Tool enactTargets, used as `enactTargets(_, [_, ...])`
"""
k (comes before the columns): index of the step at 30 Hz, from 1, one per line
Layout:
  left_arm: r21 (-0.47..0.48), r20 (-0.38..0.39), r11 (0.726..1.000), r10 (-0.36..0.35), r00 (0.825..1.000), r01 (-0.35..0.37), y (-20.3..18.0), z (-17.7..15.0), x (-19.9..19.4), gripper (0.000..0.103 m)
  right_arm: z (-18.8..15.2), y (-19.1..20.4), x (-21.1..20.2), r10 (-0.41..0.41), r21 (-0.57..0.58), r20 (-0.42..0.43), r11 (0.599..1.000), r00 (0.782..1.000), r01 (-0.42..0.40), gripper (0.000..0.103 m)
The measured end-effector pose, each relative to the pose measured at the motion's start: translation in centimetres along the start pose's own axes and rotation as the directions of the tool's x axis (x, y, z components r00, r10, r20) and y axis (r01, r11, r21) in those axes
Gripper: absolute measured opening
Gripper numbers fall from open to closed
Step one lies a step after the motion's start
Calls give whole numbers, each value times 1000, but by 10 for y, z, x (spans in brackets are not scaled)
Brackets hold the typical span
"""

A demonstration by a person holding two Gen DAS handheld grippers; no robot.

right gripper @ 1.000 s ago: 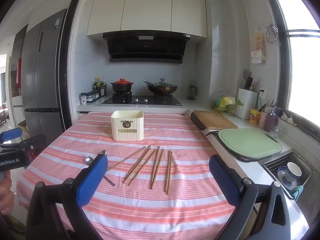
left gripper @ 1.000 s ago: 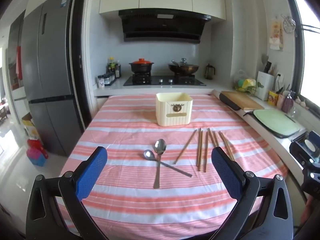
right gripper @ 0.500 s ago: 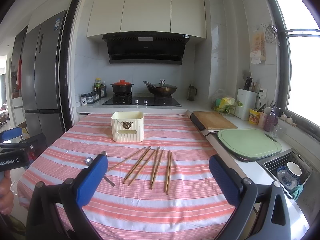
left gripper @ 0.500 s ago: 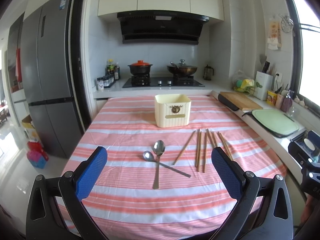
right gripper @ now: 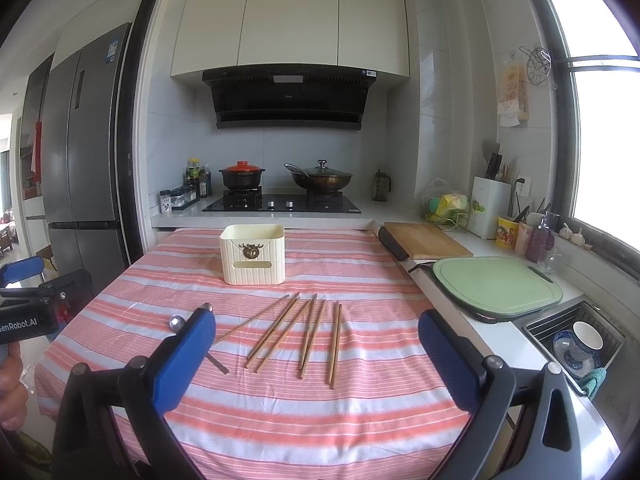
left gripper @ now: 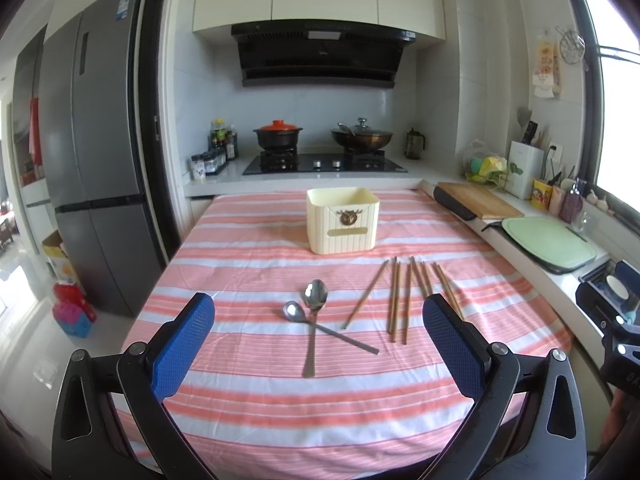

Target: Organize utensils

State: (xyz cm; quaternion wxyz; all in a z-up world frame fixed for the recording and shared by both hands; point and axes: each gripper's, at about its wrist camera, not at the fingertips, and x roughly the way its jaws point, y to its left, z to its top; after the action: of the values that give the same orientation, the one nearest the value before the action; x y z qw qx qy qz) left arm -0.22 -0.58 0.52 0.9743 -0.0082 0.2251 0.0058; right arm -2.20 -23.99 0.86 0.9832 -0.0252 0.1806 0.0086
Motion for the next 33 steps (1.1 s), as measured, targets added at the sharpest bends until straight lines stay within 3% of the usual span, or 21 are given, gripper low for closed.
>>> enactTargets(33, [3,-2,1000,-6,1000,6,-4,-1,-1,103,-2,-5,-1,0,-3,-1,1000,1000,0,103])
